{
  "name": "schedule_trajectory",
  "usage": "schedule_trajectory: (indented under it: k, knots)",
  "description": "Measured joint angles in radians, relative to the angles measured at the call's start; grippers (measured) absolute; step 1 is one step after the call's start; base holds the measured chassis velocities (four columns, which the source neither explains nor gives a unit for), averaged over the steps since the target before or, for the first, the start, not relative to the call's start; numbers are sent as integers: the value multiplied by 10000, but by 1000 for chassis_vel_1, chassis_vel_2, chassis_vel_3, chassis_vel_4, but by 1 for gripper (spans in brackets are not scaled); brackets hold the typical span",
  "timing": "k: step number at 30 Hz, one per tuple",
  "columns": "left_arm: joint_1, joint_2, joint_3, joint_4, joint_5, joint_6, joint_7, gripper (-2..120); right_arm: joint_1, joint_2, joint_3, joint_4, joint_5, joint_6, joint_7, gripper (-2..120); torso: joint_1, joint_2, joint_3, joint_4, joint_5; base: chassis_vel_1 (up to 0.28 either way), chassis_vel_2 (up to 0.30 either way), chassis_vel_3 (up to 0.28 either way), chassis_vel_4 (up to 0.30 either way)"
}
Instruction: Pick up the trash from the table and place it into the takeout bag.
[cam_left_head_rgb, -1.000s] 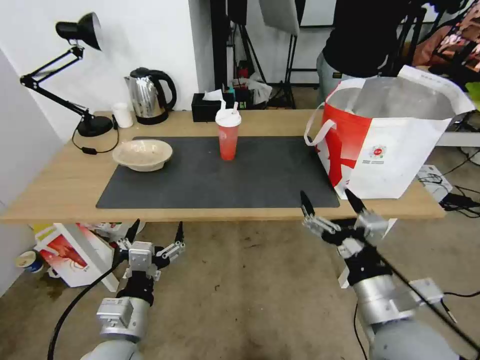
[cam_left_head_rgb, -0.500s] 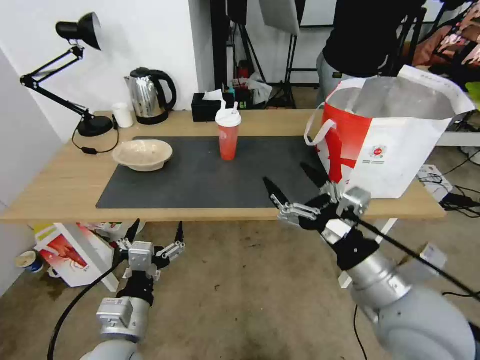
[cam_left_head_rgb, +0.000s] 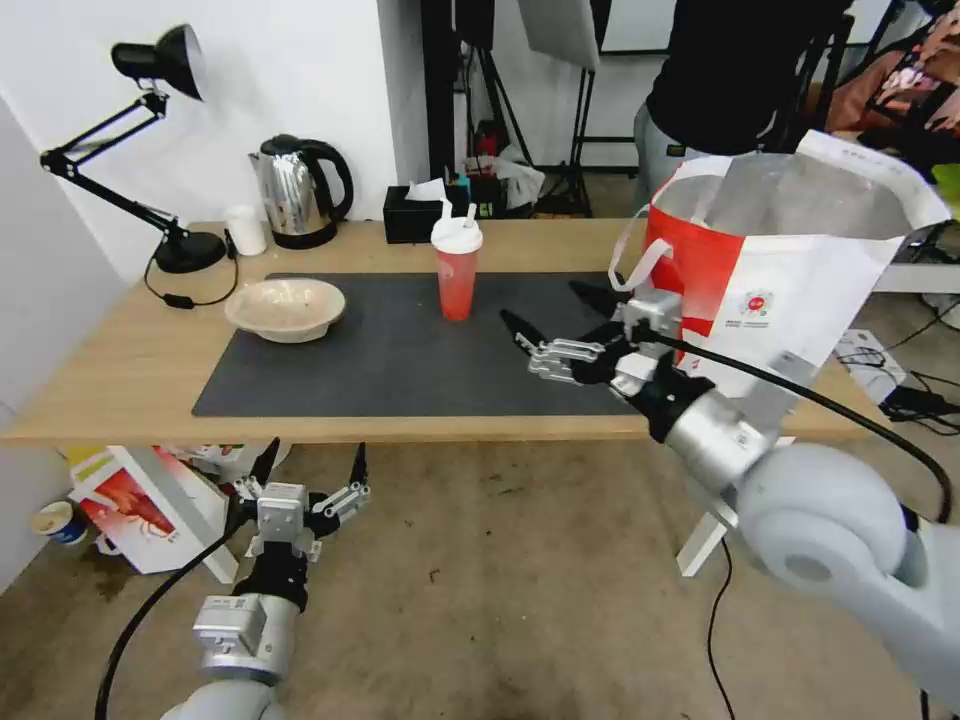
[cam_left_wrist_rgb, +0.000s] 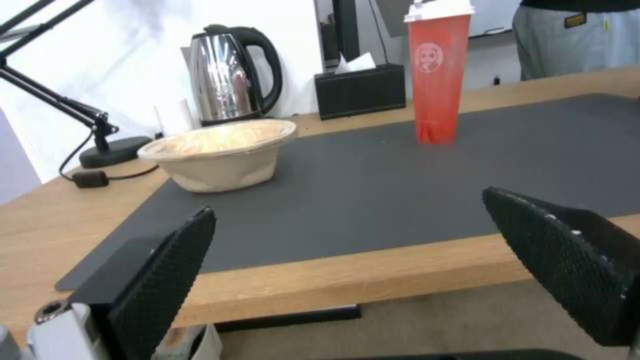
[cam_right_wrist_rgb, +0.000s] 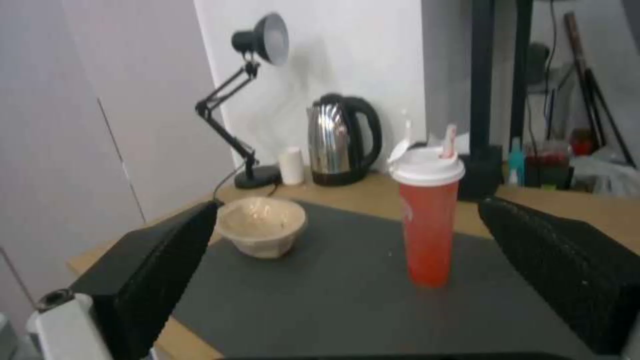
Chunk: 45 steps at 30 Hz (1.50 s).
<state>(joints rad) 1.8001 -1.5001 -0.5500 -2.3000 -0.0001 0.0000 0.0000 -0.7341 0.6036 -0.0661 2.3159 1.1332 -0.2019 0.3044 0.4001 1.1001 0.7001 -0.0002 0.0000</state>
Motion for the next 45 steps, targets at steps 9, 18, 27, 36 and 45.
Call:
schedule_trajectory:
  k: [9,18,27,36,45]
  knots:
    - [0,0,0,0,0,0,0,100,1214,475,-669,-570,289,-808,1144,100,0,0,-1,1,0,0,0,0,0]
    - [0,0,0,0,0,0,0,100,2449,787,-1179,-1474,726,-1364,1773,100,-2,0,-1,1,0,0,0,0,0]
    - [0,0,0,0,0,0,0,100,3220,1194,-1848,-2465,819,-1495,1689,100,-2,0,-2,2,-1,0,0,0,0]
    - [0,0,0,0,0,0,0,100,3983,1863,-2564,-3837,494,-1540,1246,100,-2,0,-1,2,-2,0,0,0,0]
    - [-1,0,0,0,0,0,0,100,4624,2510,-2985,-4751,433,-1675,934,100,-1,-1,-1,2,-2,0,0,0,0]
